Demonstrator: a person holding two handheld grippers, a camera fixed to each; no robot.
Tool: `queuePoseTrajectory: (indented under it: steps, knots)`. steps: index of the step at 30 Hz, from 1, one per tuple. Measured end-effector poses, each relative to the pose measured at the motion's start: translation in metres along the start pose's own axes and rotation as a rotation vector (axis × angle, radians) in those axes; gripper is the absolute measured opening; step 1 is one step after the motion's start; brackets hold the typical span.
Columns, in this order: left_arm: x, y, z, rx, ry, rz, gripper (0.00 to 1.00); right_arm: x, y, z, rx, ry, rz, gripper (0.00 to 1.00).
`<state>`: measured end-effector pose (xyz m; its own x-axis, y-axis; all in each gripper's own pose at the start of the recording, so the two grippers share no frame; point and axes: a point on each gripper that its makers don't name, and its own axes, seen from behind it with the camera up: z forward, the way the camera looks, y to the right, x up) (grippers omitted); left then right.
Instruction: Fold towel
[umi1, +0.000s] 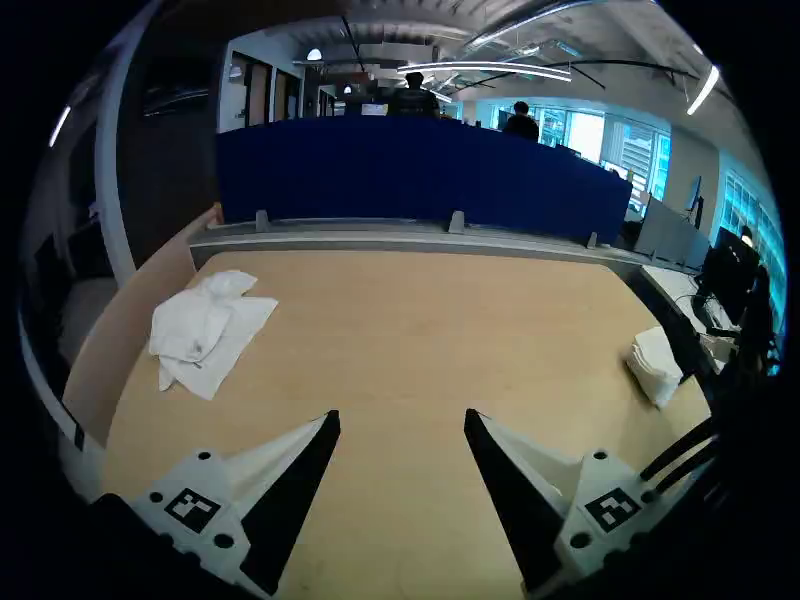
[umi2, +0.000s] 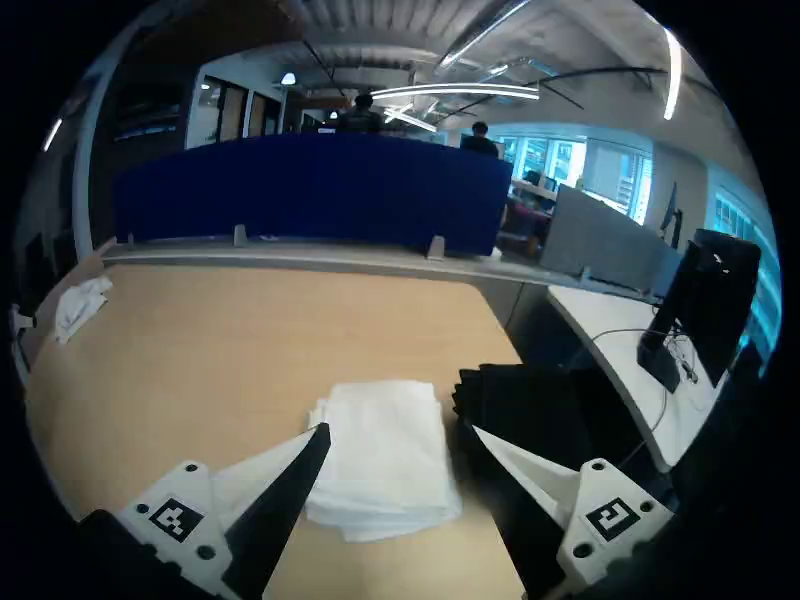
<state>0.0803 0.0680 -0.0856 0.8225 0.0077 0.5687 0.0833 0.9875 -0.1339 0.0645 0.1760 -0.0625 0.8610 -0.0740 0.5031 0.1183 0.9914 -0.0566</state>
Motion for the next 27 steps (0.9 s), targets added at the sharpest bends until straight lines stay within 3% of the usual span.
queuePoseTrajectory:
  steps: [8, 18, 27]
  knots:
    - [0.023, -0.002, 0.007, -0.006, 0.080, -0.006, 0.92, 0.042, -0.031, -0.012, 0.018, 0.130, 0.012, 1.00]
    - [0.050, -0.011, 0.009, 0.007, 0.186, 0.010, 0.92, 0.105, -0.061, -0.028, 0.033, 0.310, 0.106, 1.00]
    - [0.077, -0.026, 0.009, 0.037, 0.295, -0.002, 0.92, 0.128, -0.089, -0.031, 0.046, 0.361, 0.103, 1.00]
